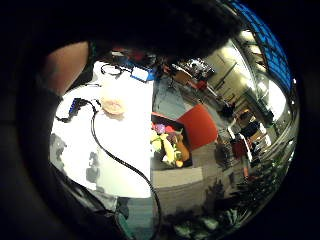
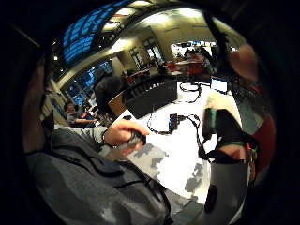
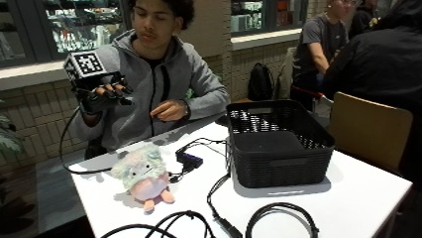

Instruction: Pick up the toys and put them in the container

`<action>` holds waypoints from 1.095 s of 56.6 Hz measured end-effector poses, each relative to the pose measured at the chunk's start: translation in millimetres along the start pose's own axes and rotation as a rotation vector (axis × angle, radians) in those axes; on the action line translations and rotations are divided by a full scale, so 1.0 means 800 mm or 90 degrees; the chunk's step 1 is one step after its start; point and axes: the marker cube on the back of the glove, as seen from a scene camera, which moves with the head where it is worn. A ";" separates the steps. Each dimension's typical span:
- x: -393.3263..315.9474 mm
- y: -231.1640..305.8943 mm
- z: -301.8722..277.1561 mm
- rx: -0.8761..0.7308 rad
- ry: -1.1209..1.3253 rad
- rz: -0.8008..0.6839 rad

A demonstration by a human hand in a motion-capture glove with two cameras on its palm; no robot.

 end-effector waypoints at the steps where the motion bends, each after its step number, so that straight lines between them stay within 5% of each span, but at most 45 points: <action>1: 0.000 -0.001 0.000 -0.001 0.000 -0.001; 47: 0.025 -0.026 0.000 0.019 0.006 0.039; 62: 0.047 -0.059 0.045 -0.125 -0.036 0.043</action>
